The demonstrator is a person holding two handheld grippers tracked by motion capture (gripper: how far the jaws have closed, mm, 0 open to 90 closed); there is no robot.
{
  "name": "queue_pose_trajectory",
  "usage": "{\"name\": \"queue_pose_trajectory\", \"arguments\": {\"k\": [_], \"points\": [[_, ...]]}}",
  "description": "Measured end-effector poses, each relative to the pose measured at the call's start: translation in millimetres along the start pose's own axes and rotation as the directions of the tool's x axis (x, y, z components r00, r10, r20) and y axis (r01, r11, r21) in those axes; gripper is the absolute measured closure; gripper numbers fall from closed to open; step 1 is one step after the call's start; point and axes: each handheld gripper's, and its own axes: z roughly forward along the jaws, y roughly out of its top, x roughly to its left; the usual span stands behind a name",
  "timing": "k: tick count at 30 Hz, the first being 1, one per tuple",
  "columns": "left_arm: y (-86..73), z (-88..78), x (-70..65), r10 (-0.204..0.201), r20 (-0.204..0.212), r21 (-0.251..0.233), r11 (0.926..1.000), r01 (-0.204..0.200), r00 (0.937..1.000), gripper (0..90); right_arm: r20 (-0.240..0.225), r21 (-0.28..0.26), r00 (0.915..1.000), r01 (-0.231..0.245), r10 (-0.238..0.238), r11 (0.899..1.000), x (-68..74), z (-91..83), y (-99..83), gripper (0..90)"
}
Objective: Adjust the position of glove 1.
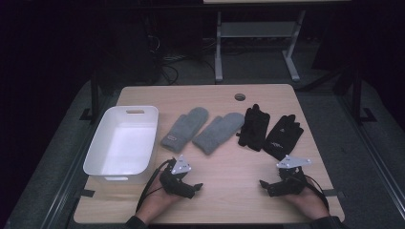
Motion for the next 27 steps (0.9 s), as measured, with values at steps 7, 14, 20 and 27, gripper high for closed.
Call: {"name": "queue_pose_trajectory", "arguments": {"k": [7,14,20,27], "points": [[2.8,0.2,-0.5,-0.001,0.0,0.015,0.9999,0.001,1.0,14.0,-0.001,0.0,1.0,0.0,0.0,1.0,-0.1,0.0,0.1,0.6],[2.6,1.0,-1.2,0.012,0.014,0.006,0.9999,-0.013,0.9998,14.3,-0.006,0.033,1.0,-0.002,0.002,0.999,-0.1,-5.6,5.8,20.2],[-0.3,-2.4,-2.9,0.022,0.029,0.01,0.9997,-0.022,0.9993,12.8,-0.046,-0.024,0.9989,-0.006,0.005,1.0,4.2,-15.3,22.3,40.4],[-4.6,-8.0,-4.8,0.025,0.034,0.015,0.9996,-0.025,0.9991,12.7,-0.105,-0.009,0.9943,0.015,-0.015,1.0,5.6,-7.4,44.3,78.5]]}}
